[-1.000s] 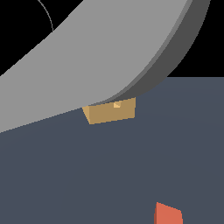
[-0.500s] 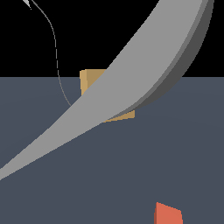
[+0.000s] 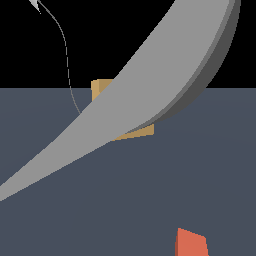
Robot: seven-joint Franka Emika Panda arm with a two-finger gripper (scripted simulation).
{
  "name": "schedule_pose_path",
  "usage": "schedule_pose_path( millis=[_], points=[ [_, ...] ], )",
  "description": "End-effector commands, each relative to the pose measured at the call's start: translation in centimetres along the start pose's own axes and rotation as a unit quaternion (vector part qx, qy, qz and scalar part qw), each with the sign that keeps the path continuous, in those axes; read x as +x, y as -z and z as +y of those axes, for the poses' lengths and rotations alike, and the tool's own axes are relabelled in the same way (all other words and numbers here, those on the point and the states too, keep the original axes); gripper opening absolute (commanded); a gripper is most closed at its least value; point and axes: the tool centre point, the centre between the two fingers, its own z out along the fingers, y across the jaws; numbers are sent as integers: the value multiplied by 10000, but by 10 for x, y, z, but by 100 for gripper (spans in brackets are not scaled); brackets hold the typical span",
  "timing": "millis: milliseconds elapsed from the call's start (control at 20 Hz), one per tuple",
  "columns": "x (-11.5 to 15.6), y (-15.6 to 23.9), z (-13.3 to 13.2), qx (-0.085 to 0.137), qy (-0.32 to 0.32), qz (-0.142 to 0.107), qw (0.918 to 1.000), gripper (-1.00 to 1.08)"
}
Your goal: Insert the peg into the horizontal hole in a box.
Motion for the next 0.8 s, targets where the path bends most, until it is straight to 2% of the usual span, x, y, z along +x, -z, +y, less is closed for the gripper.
schedule_pose_path(
  millis=[0,200,400,550,750],
  points=[
    [13,3,3,-8,116,4,9999,-100],
    [49,9,8,-9,472,2,9989,-100],
    [106,19,11,-11,1029,-1,9947,-100],
    [161,28,7,-13,1563,-3,9877,-100],
    [237,41,-8,-14,2306,-4,9731,-100]
  ],
)
